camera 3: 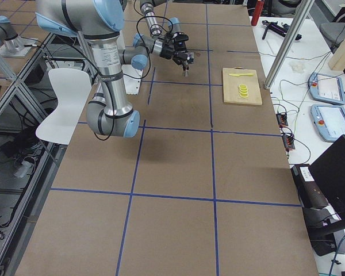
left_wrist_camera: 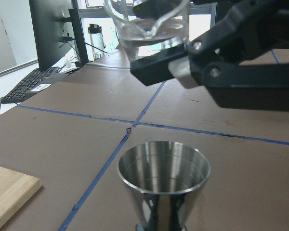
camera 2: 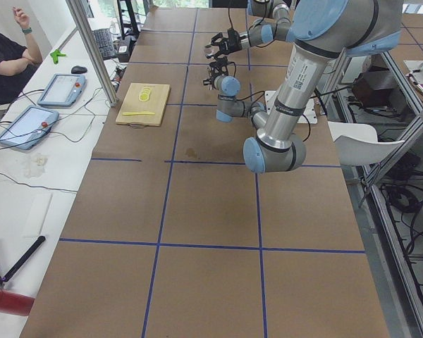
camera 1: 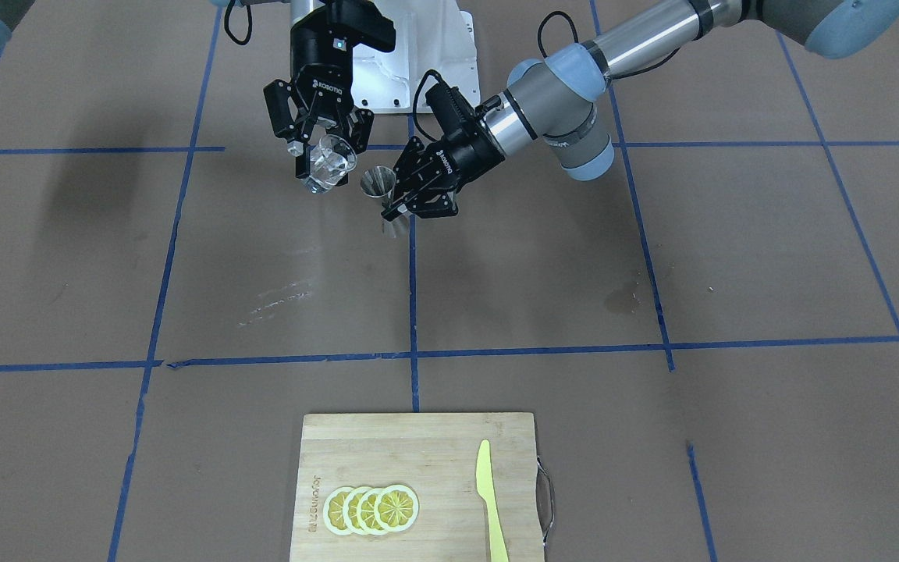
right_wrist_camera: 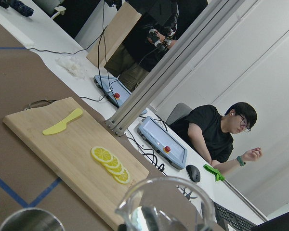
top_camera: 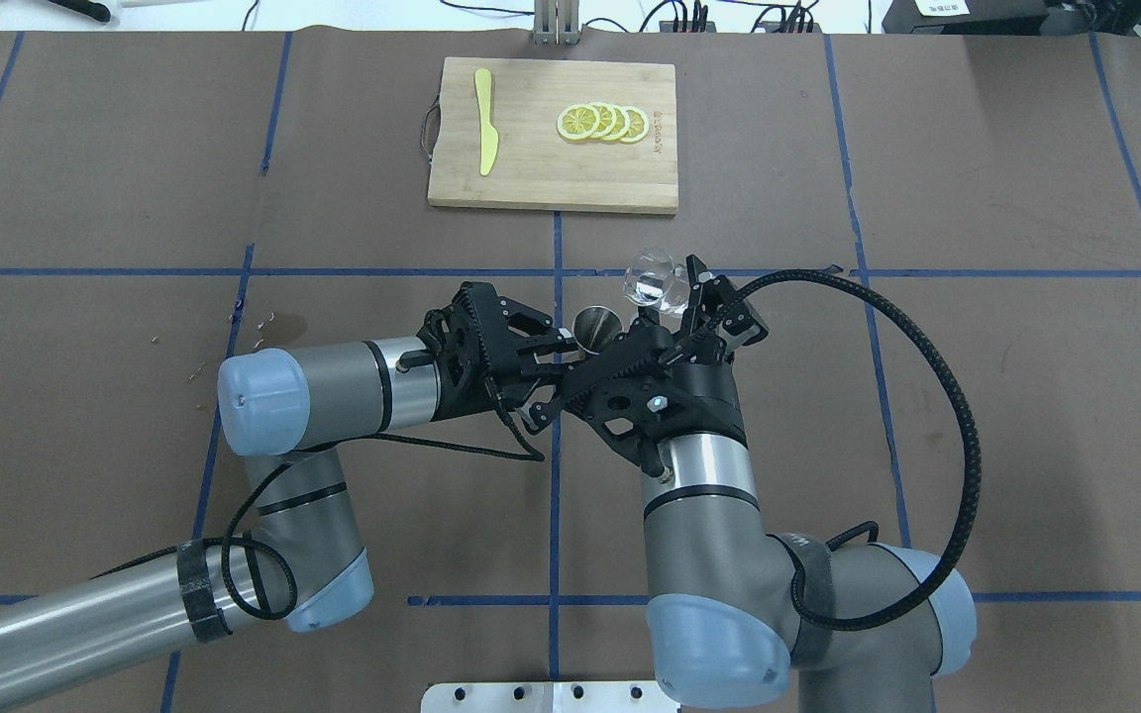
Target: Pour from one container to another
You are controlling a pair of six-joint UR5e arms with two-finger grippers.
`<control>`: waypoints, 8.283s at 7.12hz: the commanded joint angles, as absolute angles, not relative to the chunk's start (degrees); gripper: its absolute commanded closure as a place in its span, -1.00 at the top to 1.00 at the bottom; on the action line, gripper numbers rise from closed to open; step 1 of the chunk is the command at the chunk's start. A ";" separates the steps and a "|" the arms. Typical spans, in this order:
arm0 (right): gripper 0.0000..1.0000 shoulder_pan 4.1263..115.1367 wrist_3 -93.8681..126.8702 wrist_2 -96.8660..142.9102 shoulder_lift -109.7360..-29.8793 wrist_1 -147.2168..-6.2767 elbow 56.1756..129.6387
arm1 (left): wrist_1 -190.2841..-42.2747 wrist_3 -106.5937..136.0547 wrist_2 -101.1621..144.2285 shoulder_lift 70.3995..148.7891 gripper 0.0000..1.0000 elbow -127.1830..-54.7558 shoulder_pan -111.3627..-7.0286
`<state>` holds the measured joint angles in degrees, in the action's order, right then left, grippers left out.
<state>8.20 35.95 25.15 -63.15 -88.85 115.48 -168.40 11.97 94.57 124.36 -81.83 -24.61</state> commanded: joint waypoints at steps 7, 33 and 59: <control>-1.00 7.21 30.23 22.68 -59.94 -99.65 114.96 | -168.57 12.31 94.57 124.37 -1.00 -82.26 -24.61; -1.00 7.38 14.59 18.98 -59.77 -100.81 115.05 | -168.57 11.87 94.57 124.28 -1.00 -82.62 -24.35; -1.00 17.93 16.79 28.48 -61.26 -94.48 115.75 | -179.64 21.80 98.44 103.99 -1.00 -89.03 -32.69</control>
<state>17.93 16.79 28.48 -61.19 -94.48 115.69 -177.93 21.31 98.35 106.51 -88.88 -32.26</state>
